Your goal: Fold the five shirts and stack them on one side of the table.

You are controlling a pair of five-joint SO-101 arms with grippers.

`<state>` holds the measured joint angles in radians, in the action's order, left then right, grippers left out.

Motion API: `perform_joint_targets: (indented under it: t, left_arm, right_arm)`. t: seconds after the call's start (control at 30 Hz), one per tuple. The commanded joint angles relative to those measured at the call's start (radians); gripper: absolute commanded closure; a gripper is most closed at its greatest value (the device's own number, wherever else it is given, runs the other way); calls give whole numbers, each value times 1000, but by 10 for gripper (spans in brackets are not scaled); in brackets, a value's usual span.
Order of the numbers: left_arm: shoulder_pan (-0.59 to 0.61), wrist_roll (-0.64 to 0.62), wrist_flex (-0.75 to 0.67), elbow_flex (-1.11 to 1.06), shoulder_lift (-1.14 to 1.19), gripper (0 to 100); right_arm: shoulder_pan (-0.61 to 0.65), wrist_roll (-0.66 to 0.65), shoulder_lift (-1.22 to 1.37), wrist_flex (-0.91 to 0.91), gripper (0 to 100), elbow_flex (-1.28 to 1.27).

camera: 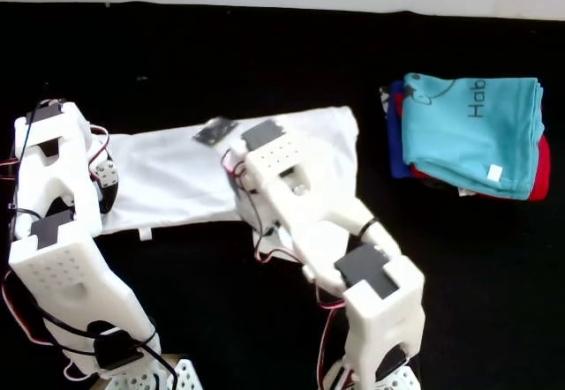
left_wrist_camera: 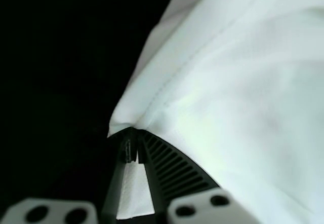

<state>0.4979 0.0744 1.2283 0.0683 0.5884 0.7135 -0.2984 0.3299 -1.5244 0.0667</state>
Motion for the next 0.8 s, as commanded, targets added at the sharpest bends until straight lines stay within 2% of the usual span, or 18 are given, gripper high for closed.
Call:
perform_joint_targets:
  t: [0.0, 0.23, 0.43, 0.67, 0.77]
  left_arm:
    - [4, -5, -46, -1, 1, 992]
    - [4, -5, -46, -1, 1, 992]
    - [4, -5, -46, -1, 1, 992]
    - [4, -5, -46, -1, 1, 992]
    - [4, -5, -46, -1, 1, 992]
  right_arm:
    - [28, -11, -4, -24, 991, 44]
    - [30, -12, -8, -54, 978, 50]
    - [28, -12, -8, -56, 765, 51]
    - [33, -14, -12, -113, 800, 44]
    - [44, -60, -12, -147, 800, 38]
